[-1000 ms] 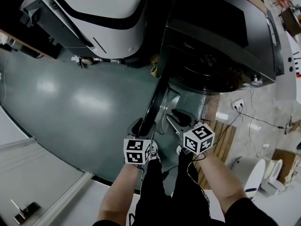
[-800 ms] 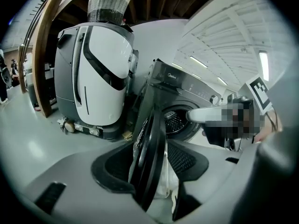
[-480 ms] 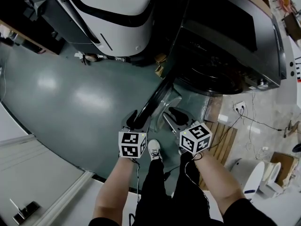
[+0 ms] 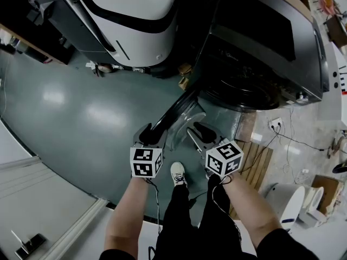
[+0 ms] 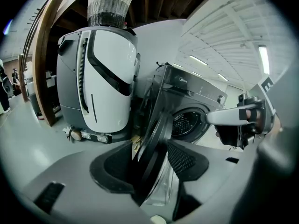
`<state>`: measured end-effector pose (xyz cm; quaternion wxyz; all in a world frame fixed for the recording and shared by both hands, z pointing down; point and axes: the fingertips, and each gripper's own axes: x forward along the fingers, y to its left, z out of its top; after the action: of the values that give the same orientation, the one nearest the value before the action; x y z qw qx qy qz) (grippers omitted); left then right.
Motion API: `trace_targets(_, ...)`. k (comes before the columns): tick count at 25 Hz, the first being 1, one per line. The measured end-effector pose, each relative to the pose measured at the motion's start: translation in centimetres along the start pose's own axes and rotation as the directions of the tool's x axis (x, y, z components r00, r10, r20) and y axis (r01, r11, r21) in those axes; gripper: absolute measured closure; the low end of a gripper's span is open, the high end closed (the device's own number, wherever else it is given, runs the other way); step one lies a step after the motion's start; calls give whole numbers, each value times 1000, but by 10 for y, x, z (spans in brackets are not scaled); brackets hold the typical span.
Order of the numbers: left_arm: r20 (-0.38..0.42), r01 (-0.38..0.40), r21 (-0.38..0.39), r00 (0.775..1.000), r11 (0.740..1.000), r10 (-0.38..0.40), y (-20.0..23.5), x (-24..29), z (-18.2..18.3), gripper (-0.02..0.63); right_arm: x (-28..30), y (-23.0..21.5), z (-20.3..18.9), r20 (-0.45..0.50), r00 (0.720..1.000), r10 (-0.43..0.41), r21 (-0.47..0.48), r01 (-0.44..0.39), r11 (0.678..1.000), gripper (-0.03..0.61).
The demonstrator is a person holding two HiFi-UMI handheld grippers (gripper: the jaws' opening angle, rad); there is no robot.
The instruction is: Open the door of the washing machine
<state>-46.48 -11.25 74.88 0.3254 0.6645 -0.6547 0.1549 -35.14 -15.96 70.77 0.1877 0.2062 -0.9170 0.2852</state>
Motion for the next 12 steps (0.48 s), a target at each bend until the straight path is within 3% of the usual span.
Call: trace_targets(12,53,-60,-5,997,998,60,24,-25,27,374,-10,15,15,26,1000,1,-9,0,1000,440)
